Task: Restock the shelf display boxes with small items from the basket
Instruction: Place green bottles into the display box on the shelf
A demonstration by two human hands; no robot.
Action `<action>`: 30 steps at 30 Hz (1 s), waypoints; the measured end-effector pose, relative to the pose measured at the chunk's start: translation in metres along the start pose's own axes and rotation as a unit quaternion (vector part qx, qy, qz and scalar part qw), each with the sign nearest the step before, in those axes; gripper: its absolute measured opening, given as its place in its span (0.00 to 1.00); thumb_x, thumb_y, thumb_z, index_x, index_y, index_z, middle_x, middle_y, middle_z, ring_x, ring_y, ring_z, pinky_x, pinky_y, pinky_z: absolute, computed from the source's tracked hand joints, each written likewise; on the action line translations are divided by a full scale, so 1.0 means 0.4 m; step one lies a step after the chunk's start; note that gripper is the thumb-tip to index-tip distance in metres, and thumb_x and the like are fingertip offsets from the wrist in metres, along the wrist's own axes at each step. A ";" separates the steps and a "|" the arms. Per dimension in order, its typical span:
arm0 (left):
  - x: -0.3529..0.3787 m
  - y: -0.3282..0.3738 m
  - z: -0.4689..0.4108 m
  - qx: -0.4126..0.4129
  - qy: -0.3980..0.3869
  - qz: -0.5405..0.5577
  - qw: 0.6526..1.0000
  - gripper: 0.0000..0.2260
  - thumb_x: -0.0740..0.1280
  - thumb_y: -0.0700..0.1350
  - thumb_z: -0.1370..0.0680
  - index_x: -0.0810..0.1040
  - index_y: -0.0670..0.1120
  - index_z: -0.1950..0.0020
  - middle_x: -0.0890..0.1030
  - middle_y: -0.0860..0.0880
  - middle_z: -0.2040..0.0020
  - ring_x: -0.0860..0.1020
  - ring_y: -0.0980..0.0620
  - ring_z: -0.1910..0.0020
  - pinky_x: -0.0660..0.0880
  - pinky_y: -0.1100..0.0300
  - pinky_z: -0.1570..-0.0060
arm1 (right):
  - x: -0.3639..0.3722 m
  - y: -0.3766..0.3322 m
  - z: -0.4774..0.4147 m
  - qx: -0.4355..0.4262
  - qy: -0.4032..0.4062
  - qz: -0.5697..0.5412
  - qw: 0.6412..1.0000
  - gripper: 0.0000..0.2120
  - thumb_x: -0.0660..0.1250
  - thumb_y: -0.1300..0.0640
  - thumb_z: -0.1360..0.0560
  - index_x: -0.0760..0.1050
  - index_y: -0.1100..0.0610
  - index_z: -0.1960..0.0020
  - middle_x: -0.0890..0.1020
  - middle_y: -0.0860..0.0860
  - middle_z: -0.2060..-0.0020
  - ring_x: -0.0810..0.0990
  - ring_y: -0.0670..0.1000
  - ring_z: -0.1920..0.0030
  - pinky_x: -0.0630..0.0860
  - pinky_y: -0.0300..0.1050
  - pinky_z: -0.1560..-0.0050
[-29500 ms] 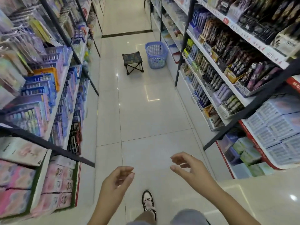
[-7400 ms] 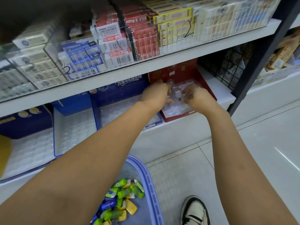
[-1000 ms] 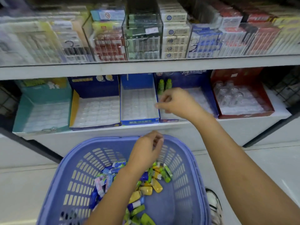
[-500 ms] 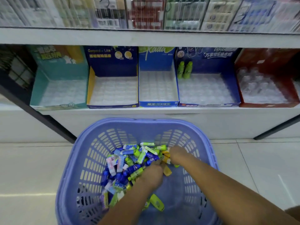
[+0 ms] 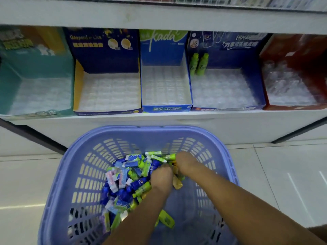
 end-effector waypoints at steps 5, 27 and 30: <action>-0.003 -0.011 -0.002 -0.032 -0.023 0.038 0.998 0.10 0.62 0.40 0.23 0.73 0.42 0.42 0.81 0.45 0.45 0.80 0.44 0.45 0.76 0.53 0.52 | -0.080 -0.020 0.052 -0.055 -0.054 0.042 0.996 0.07 0.70 0.56 0.29 0.76 0.59 0.61 0.80 0.54 0.63 0.80 0.56 0.57 0.74 0.44 0.57; -0.516 0.080 0.169 0.189 -0.208 0.910 0.303 0.18 0.81 0.45 0.40 0.81 0.44 0.53 0.71 0.53 0.66 0.69 0.60 0.70 0.66 0.73 0.76 | -0.556 0.209 0.255 -0.251 0.182 -0.693 0.651 0.09 0.64 0.68 0.26 0.78 0.59 0.50 0.82 0.52 0.60 0.81 0.46 0.62 0.79 0.35 0.56; -0.544 0.080 0.165 0.174 -0.146 0.913 0.340 0.20 0.81 0.46 0.41 0.81 0.45 0.53 0.78 0.49 0.59 0.78 0.55 0.62 0.74 0.68 0.69 | -0.605 0.248 0.229 -0.178 0.319 -0.595 0.716 0.13 0.68 0.67 0.27 0.77 0.61 0.43 0.81 0.57 0.52 0.79 0.50 0.54 0.78 0.39 0.48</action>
Point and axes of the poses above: each hand's wrist, its own z-axis away from the middle knuckle, its own x-axis out of the palm, y = z × x, the point moved 5 cm from there along -z, towards the middle knuckle
